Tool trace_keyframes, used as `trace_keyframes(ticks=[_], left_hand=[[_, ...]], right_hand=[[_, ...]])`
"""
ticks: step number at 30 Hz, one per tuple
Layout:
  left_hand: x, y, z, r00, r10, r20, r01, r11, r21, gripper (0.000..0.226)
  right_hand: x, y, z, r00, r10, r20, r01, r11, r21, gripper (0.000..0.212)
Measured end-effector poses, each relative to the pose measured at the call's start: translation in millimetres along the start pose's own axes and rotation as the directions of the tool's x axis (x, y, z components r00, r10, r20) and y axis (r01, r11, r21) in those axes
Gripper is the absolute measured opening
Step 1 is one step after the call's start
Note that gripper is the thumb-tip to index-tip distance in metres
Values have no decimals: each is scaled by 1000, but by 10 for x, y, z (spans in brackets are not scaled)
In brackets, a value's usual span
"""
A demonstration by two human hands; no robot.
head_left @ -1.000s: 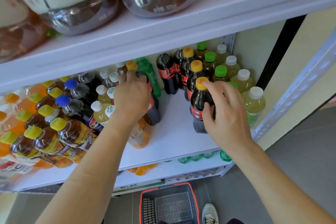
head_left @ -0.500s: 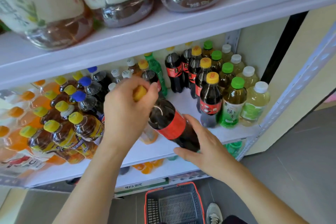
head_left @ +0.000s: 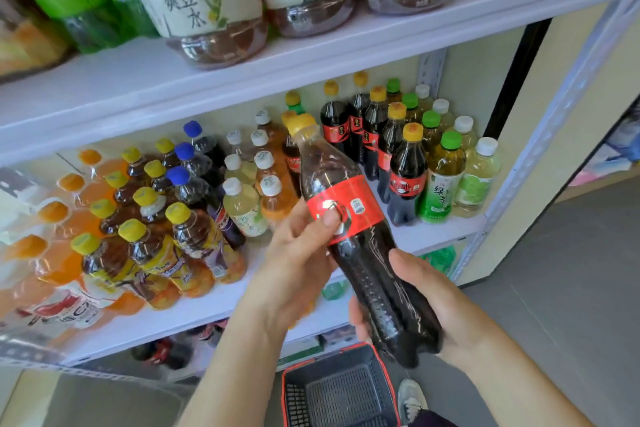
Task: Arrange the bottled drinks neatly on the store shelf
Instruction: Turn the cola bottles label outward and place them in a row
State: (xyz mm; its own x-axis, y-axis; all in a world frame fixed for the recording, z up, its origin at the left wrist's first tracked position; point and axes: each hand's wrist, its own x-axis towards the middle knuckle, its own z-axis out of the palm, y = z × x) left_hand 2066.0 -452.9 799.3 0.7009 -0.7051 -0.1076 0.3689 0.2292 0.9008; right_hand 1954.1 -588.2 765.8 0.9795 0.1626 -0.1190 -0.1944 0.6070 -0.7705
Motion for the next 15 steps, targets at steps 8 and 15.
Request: trace_keyframes(ticks=[8, 15], left_hand=[[-88, -144, 76, 978, 87, -192, -101, 993, -63, 83], [14, -151, 187, 947, 181, -265, -172, 983, 57, 55]], right_hand=[[-95, 264, 199, 967, -13, -254, -23, 990, -141, 66], [-271, 363, 140, 803, -378, -461, 68, 827, -559, 65]])
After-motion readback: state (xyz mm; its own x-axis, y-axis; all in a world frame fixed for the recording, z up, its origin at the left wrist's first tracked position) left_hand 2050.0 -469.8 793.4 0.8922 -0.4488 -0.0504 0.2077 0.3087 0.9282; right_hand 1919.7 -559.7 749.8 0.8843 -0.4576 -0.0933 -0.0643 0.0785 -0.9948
